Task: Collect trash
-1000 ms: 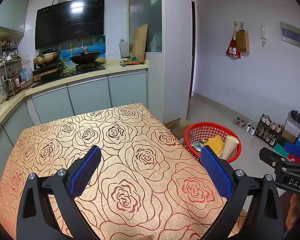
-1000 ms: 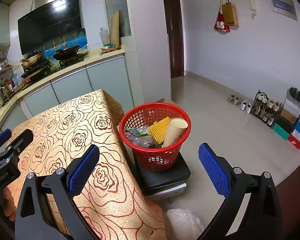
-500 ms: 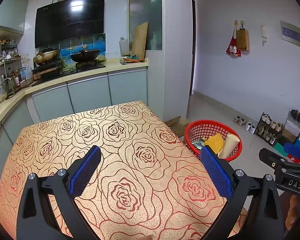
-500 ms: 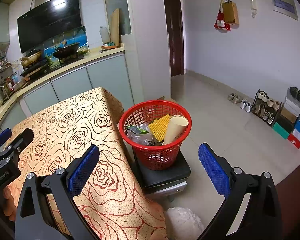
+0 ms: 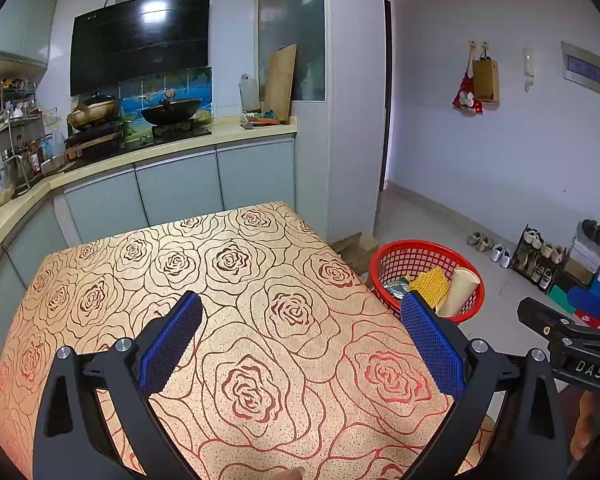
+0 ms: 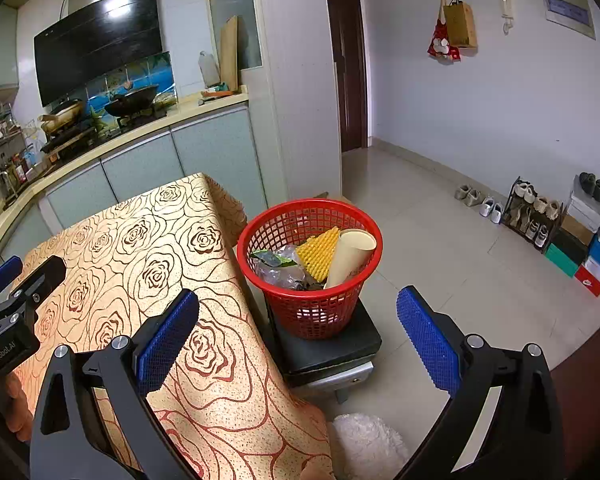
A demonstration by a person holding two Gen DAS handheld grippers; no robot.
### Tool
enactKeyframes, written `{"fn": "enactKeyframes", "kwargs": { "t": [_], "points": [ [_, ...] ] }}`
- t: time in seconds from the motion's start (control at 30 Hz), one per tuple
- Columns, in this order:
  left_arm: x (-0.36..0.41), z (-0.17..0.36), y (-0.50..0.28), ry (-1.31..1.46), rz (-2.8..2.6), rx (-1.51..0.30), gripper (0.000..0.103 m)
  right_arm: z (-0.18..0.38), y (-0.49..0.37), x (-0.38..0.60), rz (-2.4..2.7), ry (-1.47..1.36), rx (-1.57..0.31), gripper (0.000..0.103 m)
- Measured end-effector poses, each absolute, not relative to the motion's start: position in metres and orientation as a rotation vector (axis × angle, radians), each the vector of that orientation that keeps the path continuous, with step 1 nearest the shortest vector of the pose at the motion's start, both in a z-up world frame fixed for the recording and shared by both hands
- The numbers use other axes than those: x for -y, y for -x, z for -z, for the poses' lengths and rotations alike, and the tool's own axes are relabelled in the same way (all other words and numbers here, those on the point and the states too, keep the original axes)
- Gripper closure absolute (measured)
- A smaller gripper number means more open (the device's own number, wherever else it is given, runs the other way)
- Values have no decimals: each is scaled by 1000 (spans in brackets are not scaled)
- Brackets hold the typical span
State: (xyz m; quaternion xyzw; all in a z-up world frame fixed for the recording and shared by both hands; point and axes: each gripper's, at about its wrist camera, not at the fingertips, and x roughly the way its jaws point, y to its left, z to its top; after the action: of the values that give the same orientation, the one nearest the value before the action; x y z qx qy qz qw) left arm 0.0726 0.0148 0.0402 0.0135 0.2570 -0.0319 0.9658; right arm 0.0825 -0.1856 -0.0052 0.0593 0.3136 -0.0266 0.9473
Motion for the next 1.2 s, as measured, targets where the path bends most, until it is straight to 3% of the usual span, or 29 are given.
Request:
{"fn": "enactKeyframes", "kwargs": {
  "t": [1.2],
  "points": [
    [-23,-34,-68,-30,51,-543,7,18,-85,174,52,-112,-673,6]
  ]
}}
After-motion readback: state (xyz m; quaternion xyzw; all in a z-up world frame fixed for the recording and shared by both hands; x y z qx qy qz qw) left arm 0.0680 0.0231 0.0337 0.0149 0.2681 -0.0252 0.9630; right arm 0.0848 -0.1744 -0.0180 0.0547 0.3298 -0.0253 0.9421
